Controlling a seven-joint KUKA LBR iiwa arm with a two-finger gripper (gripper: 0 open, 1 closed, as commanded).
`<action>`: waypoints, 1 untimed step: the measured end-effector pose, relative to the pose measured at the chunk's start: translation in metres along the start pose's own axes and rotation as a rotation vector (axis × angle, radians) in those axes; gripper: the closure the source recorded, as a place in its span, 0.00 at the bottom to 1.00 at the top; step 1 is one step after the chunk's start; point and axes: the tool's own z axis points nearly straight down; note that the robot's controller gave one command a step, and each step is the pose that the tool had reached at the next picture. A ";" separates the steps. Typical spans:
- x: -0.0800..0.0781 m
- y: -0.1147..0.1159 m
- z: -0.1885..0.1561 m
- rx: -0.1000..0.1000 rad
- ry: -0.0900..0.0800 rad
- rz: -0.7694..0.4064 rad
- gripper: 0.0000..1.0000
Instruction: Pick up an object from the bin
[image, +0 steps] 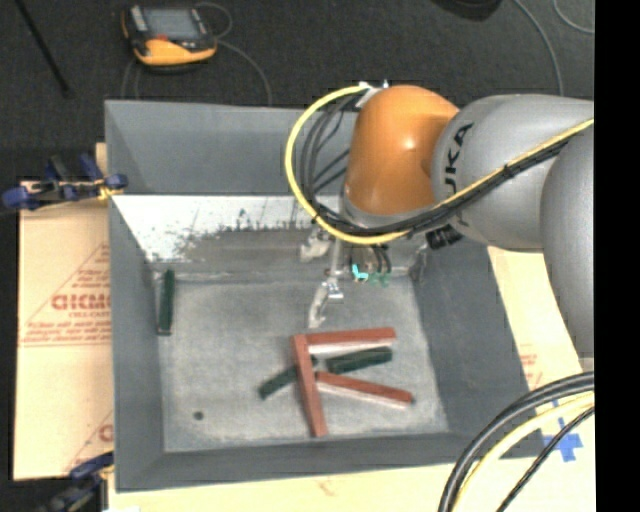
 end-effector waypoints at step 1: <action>-0.002 0.000 -0.005 -0.001 -0.008 0.000 0.00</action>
Offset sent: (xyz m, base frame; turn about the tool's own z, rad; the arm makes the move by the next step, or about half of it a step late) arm -0.0483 -0.0415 -0.0998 0.0004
